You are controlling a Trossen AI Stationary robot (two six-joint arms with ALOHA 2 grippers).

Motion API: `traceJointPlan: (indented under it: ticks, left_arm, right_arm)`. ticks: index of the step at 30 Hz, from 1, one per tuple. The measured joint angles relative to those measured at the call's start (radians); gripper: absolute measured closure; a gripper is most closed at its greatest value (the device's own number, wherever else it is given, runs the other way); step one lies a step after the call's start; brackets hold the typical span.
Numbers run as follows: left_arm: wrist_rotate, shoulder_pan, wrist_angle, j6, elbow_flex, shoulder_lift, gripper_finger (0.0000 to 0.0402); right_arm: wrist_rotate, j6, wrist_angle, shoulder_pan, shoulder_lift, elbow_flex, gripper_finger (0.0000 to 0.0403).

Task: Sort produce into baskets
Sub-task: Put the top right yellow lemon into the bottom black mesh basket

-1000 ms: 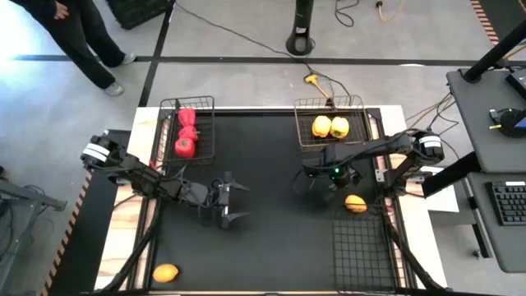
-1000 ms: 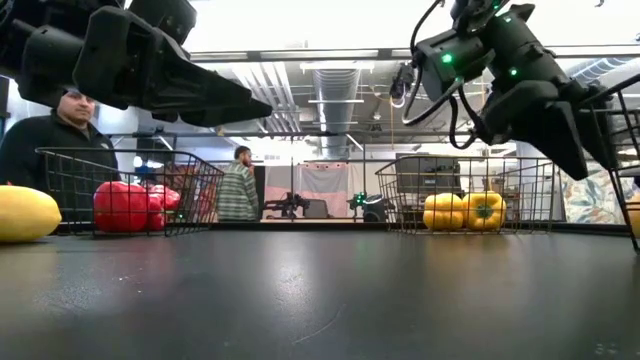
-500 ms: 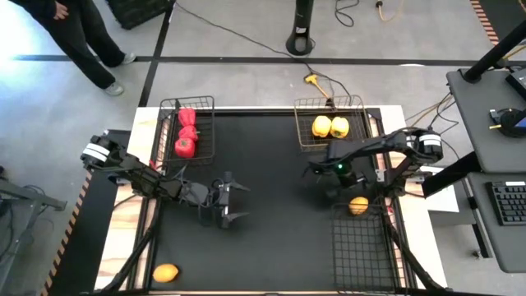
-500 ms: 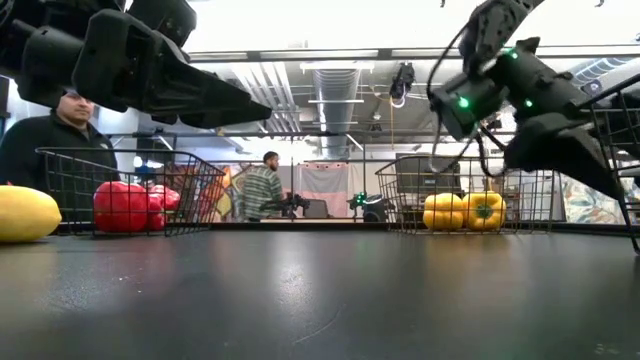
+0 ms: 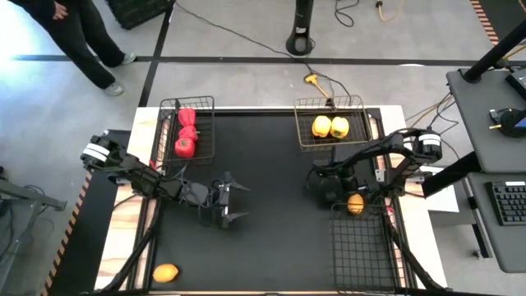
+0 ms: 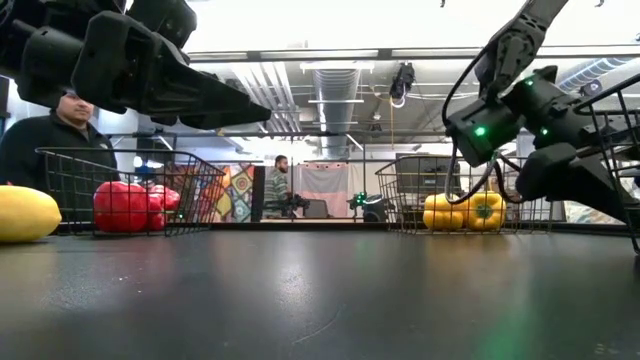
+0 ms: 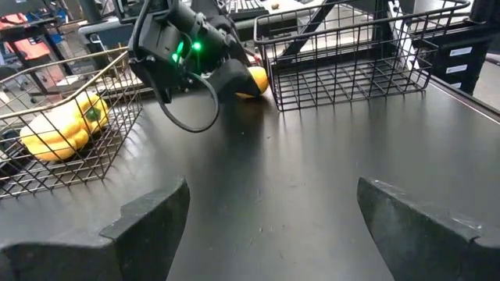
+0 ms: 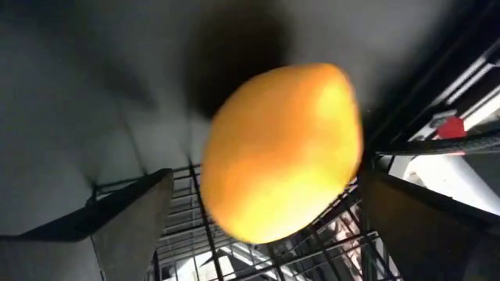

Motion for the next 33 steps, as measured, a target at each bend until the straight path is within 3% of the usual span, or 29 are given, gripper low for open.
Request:
traceJointPlan:
  ticks: [9,23,33]
  left_arm:
    - [0.0,0.0,-0.005,0.002,0.0,0.0,0.0052]
    - [0.0,0.0,-0.005,0.009,0.0,0.0,0.0052]
    - [-0.001,0.0,-0.005,0.026,0.0,0.0,0.0052]
  right_arm:
    - [0.004,0.04,0.066,0.0,0.0,-0.024,0.0014]
    - [0.007,0.004,0.092,0.002,0.0,-0.02,0.016]
    - [0.045,-0.017,0.095,0.044,-0.006,0.137,0.0158]
